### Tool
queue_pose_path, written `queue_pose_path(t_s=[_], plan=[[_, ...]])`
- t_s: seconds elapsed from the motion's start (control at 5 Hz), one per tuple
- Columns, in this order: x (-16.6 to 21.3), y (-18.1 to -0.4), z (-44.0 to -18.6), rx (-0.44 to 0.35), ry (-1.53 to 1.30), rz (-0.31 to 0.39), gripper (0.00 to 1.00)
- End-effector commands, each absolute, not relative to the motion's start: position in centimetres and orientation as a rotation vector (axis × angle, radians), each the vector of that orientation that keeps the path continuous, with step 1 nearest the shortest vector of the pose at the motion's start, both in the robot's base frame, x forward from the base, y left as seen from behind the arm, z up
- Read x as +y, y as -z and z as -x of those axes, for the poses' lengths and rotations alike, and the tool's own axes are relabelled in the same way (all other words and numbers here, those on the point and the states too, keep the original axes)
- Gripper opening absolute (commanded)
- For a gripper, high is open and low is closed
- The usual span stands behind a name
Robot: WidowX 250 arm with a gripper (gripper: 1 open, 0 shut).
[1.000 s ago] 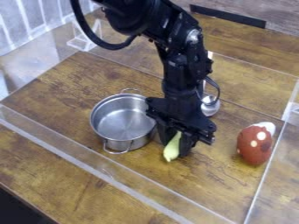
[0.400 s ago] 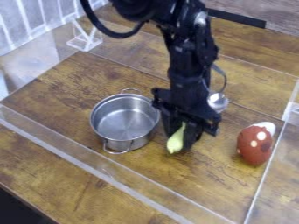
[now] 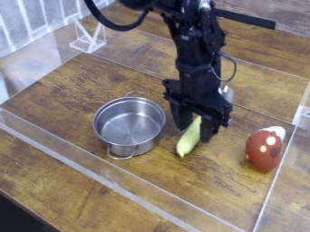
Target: Move the green spoon to the right
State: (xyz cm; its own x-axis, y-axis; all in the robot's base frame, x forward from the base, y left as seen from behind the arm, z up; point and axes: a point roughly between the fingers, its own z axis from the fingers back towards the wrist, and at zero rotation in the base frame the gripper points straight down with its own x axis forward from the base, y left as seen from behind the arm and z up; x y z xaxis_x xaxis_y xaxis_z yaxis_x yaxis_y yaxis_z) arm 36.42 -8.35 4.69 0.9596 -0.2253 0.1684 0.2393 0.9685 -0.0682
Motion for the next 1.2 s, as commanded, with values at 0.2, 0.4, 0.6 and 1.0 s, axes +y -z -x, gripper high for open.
queue_pose_path(t_s=[0.2,0.4,0.6,1.0], plan=[[-7.2,-6.6,-37.9,-0.225,0.206,0.116,1.00],[-6.7,-6.9,-38.0,-0.224,0.187,0.130,1.00],[-6.7,-8.2,-37.3,-0.232,0.180,0.144,1.00],[-6.9,-11.1,-36.5,-0.259,0.202,0.160,1.00]])
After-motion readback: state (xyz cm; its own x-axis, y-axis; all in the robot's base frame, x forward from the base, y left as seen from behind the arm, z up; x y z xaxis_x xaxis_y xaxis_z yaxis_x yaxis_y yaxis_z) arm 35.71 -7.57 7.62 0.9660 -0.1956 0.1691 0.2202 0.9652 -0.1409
